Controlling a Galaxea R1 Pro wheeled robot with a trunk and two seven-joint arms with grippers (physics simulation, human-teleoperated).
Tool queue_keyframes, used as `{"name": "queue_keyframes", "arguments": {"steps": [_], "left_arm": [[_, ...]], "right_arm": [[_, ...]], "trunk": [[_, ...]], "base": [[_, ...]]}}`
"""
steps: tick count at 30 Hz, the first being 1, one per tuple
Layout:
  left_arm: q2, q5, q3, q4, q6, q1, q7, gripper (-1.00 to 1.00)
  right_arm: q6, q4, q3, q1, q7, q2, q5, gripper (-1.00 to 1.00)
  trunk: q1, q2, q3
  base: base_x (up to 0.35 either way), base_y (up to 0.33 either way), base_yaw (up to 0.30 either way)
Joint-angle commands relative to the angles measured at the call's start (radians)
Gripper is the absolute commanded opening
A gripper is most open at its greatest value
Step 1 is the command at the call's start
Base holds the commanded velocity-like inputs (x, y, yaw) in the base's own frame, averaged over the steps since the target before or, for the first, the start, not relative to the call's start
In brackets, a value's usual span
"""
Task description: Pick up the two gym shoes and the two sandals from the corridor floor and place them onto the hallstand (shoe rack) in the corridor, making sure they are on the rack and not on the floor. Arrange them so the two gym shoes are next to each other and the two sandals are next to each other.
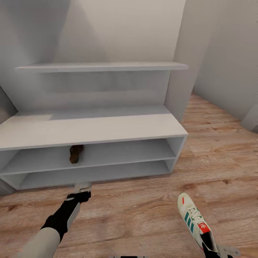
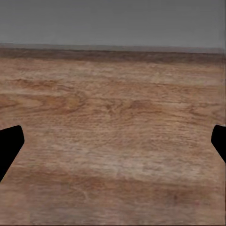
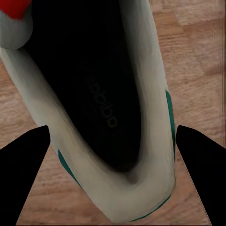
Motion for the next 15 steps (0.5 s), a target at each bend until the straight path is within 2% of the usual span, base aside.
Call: {"name": "queue_keyframes", "arguments": {"steps": [1, 4, 6, 7, 8, 10, 13, 15], "left_arm": [[0.002, 0.008, -0.001, -0.002, -0.032, 0.03, -0.015, 1.0], [0.008, 0.006, 0.0, -0.002, -0.095, 0.09, -0.065, 1.0], [0.021, 0.006, 0.0, -0.002, -0.152, 0.146, -0.116, 1.0], [0.038, 0.006, 0.0, -0.001, -0.211, 0.203, -0.162, 1.0], [0.045, 0.006, 0.0, 0.001, -0.246, 0.232, -0.182, 1.0], [0.051, 0.006, 0.0, 0.004, -0.293, 0.266, -0.202, 1.0], [0.072, 0.008, 0.001, 0.011, -0.438, 0.367, -0.24, 1.0], [0.077, 0.008, 0.001, 0.008, -0.478, 0.401, -0.248, 1.0]], "right_arm": [[-0.003, 0.001, -0.009, -0.001, 0.006, 0.0, 0.006, -1.0], [-0.004, 0.001, -0.009, -0.001, 0.006, 0.001, 0.006, -1.0], [-0.003, 0.002, -0.008, -0.001, 0.006, 0.002, 0.006, -1.0], [-0.003, 0.002, -0.008, -0.001, 0.006, 0.002, 0.006, -1.0], [-0.003, 0.002, -0.008, -0.001, 0.006, 0.002, 0.006, -1.0], [-0.003, 0.002, -0.008, -0.001, 0.006, 0.002, 0.006, -1.0], [-0.003, 0.002, -0.008, -0.001, 0.006, 0.003, 0.006, -1.0], [-0.003, 0.002, -0.008, -0.001, 0.006, 0.003, 0.006, -1.0]], "trunk": [[-0.001, 0.0, -0.001], [-0.001, 0.0, -0.001], [-0.001, 0.0, -0.001], [-0.001, 0.0, -0.001], [-0.001, 0.0, -0.001], [-0.001, 0.0, -0.001], [-0.001, 0.0, -0.001], [-0.001, 0.0, -0.001]], "base": [[-0.14, -0.079, 0.0], [-0.084, -0.045, 0.0], [-0.032, -0.017, 0.0], [-0.01, -0.005, 0.0], [-0.006, -0.003, 0.0], [-0.005, -0.002, 0.0], [-0.002, -0.001, 0.002], [0.0, 0.0, 0.048]]}}
